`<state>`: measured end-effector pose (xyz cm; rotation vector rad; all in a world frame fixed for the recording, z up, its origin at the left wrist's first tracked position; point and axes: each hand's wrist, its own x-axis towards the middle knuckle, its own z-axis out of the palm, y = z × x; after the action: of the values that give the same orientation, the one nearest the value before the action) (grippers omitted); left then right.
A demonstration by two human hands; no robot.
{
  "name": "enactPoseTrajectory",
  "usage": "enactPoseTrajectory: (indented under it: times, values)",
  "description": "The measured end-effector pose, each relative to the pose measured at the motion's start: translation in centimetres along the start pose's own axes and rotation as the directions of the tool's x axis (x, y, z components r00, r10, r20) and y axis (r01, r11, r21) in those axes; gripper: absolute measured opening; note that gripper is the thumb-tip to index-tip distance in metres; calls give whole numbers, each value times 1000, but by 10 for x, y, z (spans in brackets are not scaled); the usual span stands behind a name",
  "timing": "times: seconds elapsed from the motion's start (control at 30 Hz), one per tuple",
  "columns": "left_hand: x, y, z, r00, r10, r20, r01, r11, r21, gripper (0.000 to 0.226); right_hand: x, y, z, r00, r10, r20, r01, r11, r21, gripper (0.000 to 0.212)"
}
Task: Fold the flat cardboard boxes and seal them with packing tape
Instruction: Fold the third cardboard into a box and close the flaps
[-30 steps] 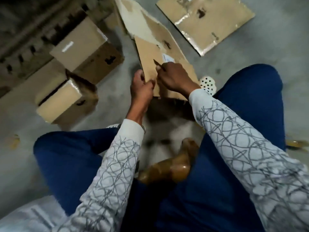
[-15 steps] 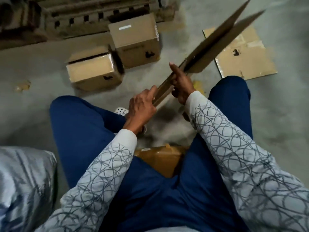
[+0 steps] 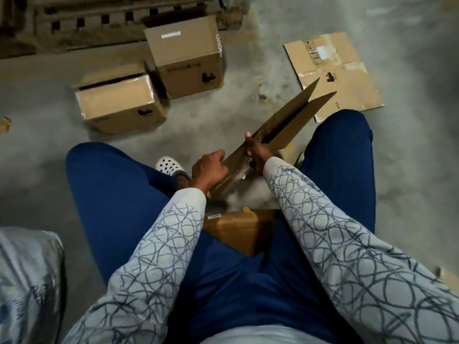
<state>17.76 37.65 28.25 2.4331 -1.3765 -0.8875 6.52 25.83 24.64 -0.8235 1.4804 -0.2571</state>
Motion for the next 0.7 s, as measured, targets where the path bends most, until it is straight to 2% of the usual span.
enactPoseTrajectory:
  times: [0.17,0.23,0.33,0.4,0.47,0.5,0.6,0.67,0.7]
  values:
    - [11,3,5,992,-106,61,113,986,-119,10,10,12,-15,992,-81,-92,75,994,-75,61]
    - [14,3,9,987,-119,112,134,982,-137,13,14,13,-20,989,-83,-121,72,993,-96,45]
    - [13,6,13,971,-139,197,169,975,-146,34,20,15,-23,986,-90,-140,72,990,-123,32]
    - [14,7,12,965,-157,209,182,978,-106,54,27,20,-22,991,-53,-127,43,996,-83,38]
    - [17,5,11,966,-167,196,181,982,-57,62,21,17,-18,983,-65,-173,65,998,-7,59]
    - [19,4,9,966,-167,195,179,983,-43,63,8,12,-16,981,-77,-176,82,996,21,62]
    - [21,4,3,975,-172,142,172,985,9,60,-7,4,-14,994,-51,-98,63,990,126,29]
    - [19,6,-2,988,-152,16,150,985,80,48,-7,4,-15,998,-6,-64,18,982,189,23]
    - [18,6,-3,990,-138,-35,142,983,115,39,-7,5,-16,999,6,-39,3,973,231,27]
